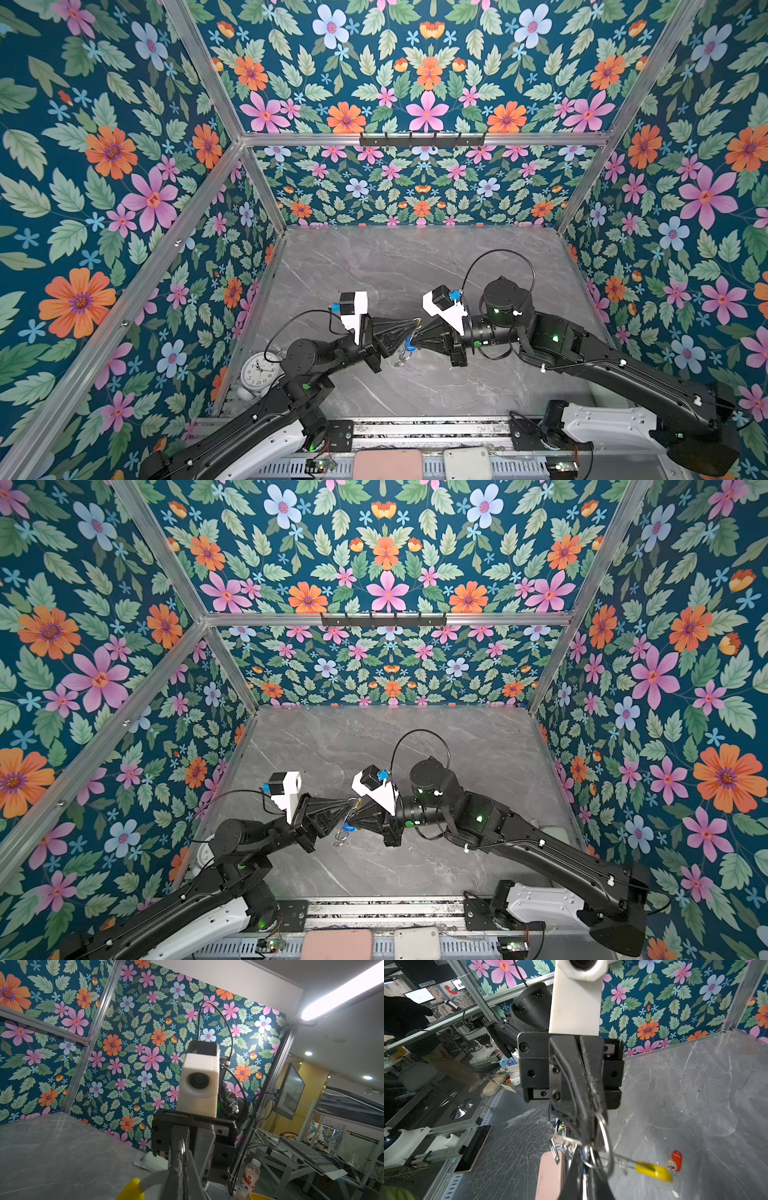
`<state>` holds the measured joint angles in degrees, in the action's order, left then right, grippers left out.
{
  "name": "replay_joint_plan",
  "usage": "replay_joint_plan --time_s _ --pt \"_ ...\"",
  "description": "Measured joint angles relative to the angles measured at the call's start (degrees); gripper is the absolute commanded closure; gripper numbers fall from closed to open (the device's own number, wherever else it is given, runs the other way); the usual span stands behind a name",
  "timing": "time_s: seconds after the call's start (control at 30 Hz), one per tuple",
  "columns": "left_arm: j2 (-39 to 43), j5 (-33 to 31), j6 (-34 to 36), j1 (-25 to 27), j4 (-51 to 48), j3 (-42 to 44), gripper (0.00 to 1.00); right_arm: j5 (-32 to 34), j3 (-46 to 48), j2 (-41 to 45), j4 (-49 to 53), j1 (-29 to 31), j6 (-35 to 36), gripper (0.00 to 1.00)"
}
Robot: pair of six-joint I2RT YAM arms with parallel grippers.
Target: Remove the keys from the keyring
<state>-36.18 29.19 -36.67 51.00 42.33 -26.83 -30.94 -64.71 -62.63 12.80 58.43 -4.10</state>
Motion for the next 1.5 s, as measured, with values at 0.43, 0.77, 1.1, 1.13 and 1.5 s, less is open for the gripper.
replay_joint_plan --time_s 0.43,0.77,1.1,1.13,1.5 --pt "2.86 -2.27 2.89 0.0 -6.54 -0.26 1.0 7.28 6.75 9.46 0.37 0.0 -0.52 1.0" --pt "6.58 -5.9 5.42 -0.02 -12.09 0.2 1.0 16.57 12.15 15.1 0.98 0.0 -3.26 1.0" --pt "8.33 -8.44 6.23 0.0 -15.19 0.76 1.0 17.35 22.4 13.6 -0.26 -7.1 -11.02 1.0" --pt "8.33 -8.5 6.23 0.0 -15.37 0.79 1.0 16.74 23.23 12.52 -0.44 -7.48 -11.69 1.0" --pt "7.93 -8.7 5.92 0.0 -14.88 1.29 1.0 11.72 25.81 -3.89 -9.53 -8.35 -15.19 1.0"
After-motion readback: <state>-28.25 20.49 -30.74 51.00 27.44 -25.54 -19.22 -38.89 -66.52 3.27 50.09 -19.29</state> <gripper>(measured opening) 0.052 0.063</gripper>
